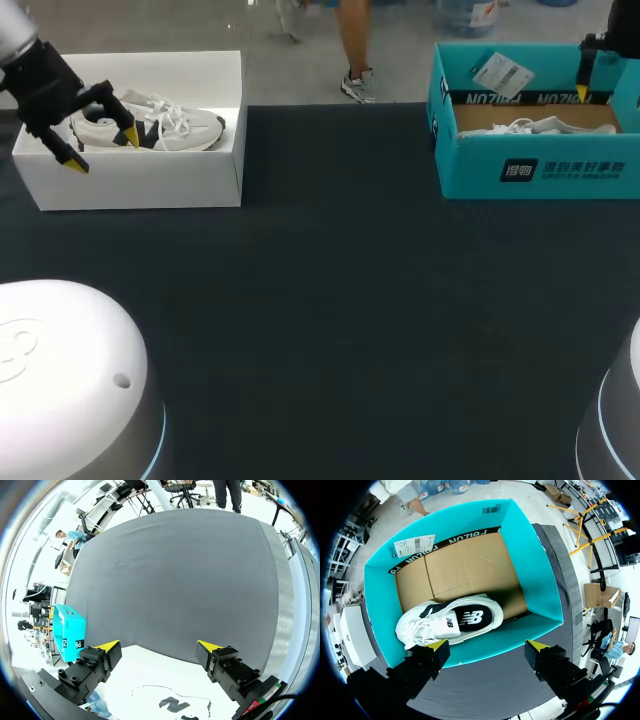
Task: Take the shoe out of the shoebox, open the shoe tongue, remove and reinsert the insole, then place the shoe into the shoebox
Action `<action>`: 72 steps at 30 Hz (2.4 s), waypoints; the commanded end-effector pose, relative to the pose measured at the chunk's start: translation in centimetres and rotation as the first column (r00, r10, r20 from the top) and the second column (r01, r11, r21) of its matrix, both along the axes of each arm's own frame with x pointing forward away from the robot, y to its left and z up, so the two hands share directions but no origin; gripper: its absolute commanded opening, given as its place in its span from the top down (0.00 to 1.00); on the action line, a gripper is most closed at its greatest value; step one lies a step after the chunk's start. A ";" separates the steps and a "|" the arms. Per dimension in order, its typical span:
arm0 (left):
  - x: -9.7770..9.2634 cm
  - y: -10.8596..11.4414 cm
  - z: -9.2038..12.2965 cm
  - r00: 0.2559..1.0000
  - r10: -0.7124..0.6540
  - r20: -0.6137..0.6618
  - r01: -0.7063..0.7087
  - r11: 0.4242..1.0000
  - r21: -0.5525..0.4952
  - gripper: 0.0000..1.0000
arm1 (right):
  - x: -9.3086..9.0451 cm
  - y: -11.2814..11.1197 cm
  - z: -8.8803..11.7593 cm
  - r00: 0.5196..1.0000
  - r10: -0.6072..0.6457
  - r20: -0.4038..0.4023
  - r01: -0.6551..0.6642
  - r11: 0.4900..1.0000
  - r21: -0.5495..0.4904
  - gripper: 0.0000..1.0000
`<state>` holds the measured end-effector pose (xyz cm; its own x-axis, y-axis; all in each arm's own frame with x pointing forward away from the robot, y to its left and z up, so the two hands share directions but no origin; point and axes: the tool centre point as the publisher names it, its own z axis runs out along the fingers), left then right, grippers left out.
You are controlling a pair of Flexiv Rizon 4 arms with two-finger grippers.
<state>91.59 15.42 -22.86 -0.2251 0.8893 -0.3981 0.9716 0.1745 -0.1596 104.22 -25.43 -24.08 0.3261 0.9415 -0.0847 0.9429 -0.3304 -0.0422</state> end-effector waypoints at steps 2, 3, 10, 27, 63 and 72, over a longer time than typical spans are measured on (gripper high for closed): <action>0.2 0.1 0.0 1.000 -0.005 -0.007 0.005 1.000 0.000 0.00 | -0.1 0.0 0.0 1.000 0.000 0.002 0.000 1.000 0.001 0.00; 0.2 0.1 0.0 1.000 -0.005 -0.007 0.005 1.000 0.000 0.00 | -0.1 0.0 0.0 1.000 0.000 0.002 0.000 1.000 0.001 0.00; 0.2 0.1 0.0 1.000 -0.005 -0.007 0.005 1.000 0.000 0.00 | -0.1 0.0 0.0 1.000 0.000 0.002 0.000 1.000 0.001 0.00; 12.8 0.2 -0.9 0.999 0.040 0.006 -0.041 0.982 0.184 0.00 | -0.1 0.0 0.0 1.000 0.000 0.002 0.000 1.000 0.001 0.00; 27.4 12.1 -6.2 0.994 -0.093 -0.053 0.106 0.907 0.407 0.00 | -0.1 0.0 0.0 1.000 0.000 0.002 0.000 1.000 0.001 0.00; 27.3 14.0 -8.0 0.987 -0.143 -0.076 0.161 0.895 0.415 0.00 | -0.1 0.0 0.0 1.000 0.000 0.002 0.000 1.000 0.001 0.00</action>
